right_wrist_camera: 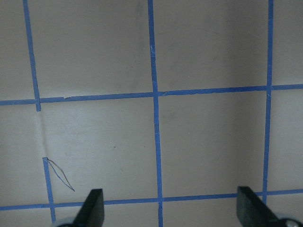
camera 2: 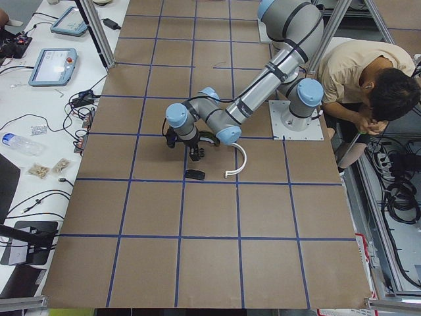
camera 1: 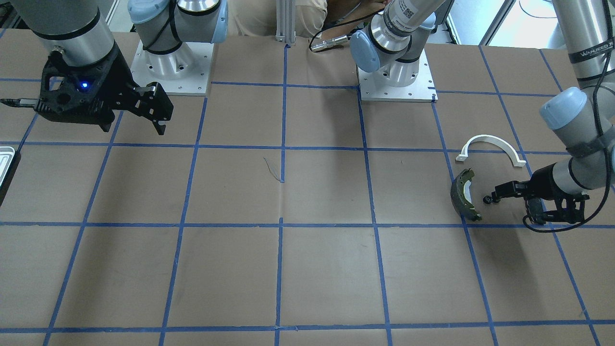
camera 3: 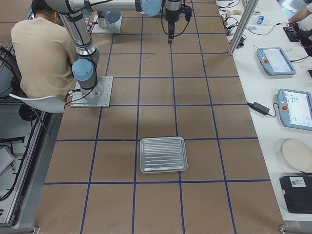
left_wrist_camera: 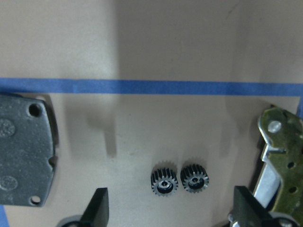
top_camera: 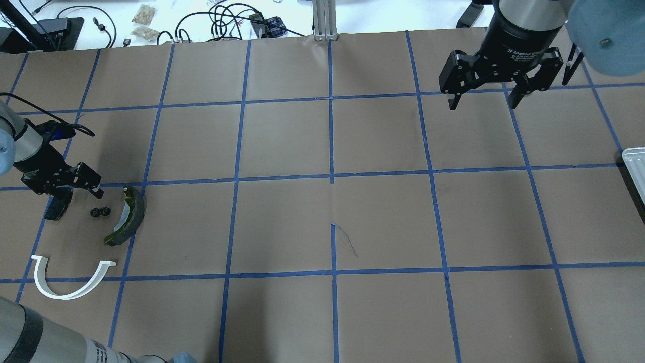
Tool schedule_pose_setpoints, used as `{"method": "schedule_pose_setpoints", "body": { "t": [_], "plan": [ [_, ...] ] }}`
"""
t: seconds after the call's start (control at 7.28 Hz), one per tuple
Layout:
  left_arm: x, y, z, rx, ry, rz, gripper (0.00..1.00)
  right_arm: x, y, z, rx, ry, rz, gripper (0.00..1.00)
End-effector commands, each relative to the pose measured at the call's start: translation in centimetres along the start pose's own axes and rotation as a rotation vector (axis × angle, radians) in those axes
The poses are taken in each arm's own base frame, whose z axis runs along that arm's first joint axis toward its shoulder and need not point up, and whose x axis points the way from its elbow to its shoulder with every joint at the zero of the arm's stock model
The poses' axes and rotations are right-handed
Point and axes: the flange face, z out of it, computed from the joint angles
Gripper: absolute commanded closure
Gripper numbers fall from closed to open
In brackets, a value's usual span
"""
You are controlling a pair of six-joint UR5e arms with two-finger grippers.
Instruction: Place bearing gear from tray to pile
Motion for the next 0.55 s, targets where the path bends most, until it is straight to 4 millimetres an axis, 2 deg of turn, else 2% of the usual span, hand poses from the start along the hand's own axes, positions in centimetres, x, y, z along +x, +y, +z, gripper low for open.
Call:
{"method": "schedule_pose_setpoints", "body": {
  "t": [0.0, 0.14, 0.27, 0.41],
  "plan": [
    [4.6, -0.8, -9.8, 0.009, -0.034, 0.043, 0.0, 0.0, -0.1, 0.0, 0.004, 0.0, 0.001, 0.0],
    [8.3, -0.8, -14.7, -0.006, -0.038, -0.01, 0.0, 0.0, 0.0, 0.0, 0.002, 0.0, 0.001, 0.0],
    [11.2, -0.4, -18.2, 0.011, -0.051, 0.012, 0.0, 0.0, -0.1, 0.0, 0.007, 0.0, -0.001, 0.0],
    [14.2, -0.6, -20.2, 0.057, -0.064, 0.055, 0.0, 0.1, -0.2, 0.0, 0.007, 0.001, -0.002, 0.0]
  ]
}}
